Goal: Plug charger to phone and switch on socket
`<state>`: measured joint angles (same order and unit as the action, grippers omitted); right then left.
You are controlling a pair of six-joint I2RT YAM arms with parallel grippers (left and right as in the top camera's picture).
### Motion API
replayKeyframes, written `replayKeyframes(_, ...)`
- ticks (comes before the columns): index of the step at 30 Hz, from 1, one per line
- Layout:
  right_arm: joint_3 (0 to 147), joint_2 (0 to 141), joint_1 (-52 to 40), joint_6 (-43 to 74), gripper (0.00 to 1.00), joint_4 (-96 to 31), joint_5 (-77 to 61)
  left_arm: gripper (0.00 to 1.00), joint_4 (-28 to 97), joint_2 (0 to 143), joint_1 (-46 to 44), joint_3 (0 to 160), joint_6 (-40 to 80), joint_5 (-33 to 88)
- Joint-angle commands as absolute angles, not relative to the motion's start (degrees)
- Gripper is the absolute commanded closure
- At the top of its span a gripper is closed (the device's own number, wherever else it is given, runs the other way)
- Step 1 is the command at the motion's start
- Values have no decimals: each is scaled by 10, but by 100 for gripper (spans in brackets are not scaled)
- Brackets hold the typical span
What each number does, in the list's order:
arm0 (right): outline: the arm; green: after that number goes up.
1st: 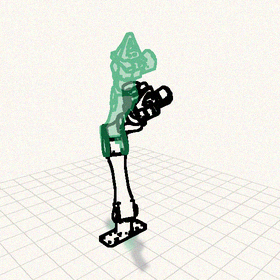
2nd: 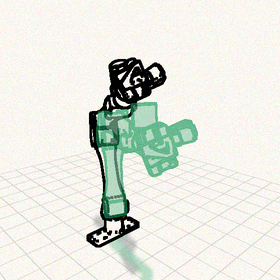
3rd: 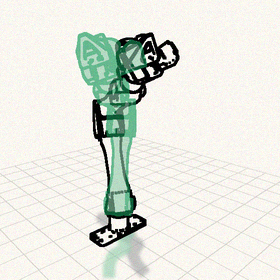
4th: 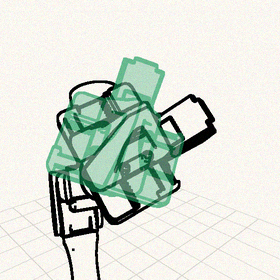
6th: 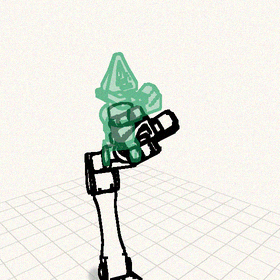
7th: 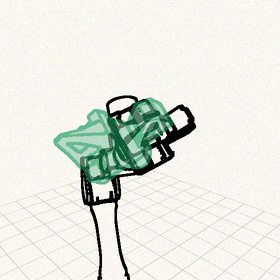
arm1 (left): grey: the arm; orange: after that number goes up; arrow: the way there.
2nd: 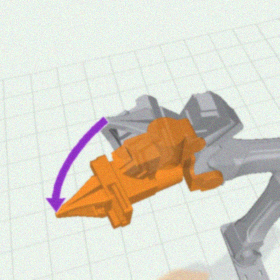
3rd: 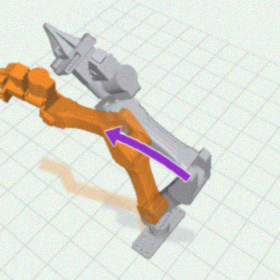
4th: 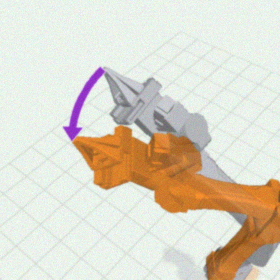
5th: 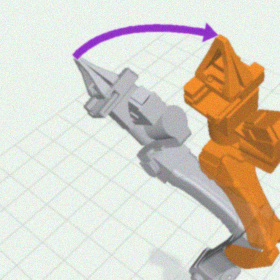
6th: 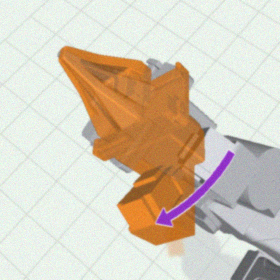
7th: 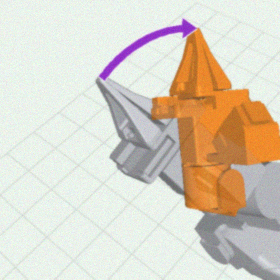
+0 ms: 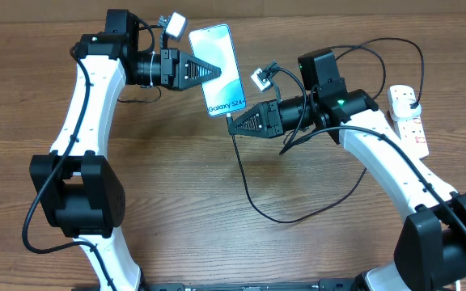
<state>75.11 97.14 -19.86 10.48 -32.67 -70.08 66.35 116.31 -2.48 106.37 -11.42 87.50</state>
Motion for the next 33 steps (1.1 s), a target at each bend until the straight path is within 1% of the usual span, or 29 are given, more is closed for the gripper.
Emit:
replayKeyframes(1,762,974,-196,105,96,-327,-706,96,662,1156,-20,1071,-104,907)
replayKeyframes(23,762,974,-195,105,96,-322,-706,96,659,1156,-25,1071,-107,907)
replayKeyframes(33,762,974,-194,123,96,-309,-707,96,659,1156,-31,1071,-107,907)
